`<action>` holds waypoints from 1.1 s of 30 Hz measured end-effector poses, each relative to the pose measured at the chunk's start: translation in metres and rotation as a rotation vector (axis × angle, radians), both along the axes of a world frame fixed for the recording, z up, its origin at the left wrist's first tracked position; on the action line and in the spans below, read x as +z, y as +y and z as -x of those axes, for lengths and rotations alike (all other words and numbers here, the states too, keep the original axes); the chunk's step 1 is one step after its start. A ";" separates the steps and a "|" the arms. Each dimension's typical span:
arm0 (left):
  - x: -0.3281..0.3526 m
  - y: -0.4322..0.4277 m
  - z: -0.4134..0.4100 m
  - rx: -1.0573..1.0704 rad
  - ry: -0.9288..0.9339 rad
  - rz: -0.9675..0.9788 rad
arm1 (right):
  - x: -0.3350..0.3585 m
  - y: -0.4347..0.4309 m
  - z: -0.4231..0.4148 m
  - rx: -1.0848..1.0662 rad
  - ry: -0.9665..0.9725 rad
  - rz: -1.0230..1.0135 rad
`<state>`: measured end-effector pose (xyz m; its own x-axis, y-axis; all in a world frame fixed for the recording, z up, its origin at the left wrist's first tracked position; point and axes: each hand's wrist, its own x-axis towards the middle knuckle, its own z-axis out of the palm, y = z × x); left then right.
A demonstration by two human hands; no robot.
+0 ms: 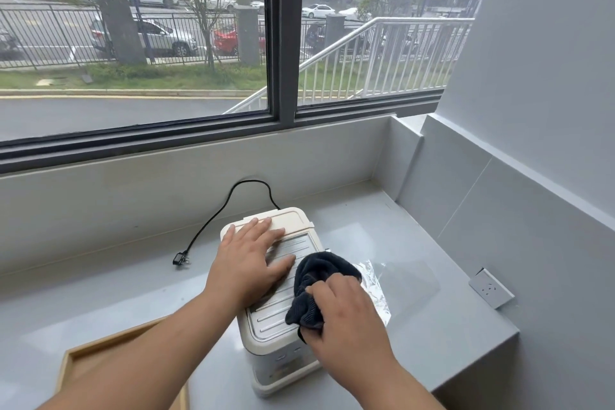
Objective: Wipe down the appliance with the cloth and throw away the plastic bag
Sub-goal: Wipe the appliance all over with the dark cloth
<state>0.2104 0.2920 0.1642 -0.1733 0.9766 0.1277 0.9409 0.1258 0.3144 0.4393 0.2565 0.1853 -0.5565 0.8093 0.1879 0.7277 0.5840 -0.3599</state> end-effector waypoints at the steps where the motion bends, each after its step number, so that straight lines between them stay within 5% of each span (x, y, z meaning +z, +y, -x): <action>1: -0.001 -0.001 0.000 0.007 -0.006 -0.006 | 0.001 -0.002 0.006 0.023 0.004 0.042; 9: -0.005 -0.006 0.000 0.083 -0.150 -0.108 | 0.004 0.038 0.043 -0.001 0.080 0.276; 16: -0.007 -0.022 -0.006 0.372 -0.413 -0.229 | 0.009 0.090 0.082 -0.032 0.058 0.299; 28: 0.001 -0.056 0.024 0.702 -1.433 -0.346 | 0.033 0.109 0.172 0.122 -0.087 0.257; 33: 0.007 -0.075 0.046 0.765 -1.579 -0.213 | 0.036 0.078 0.198 0.293 -0.205 0.105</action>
<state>0.1643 0.2173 0.1708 -0.6132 0.6153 -0.4954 -0.4934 0.1914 0.8485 0.2417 0.3342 0.2217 -0.7851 0.6188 -0.0273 0.5982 0.7460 -0.2927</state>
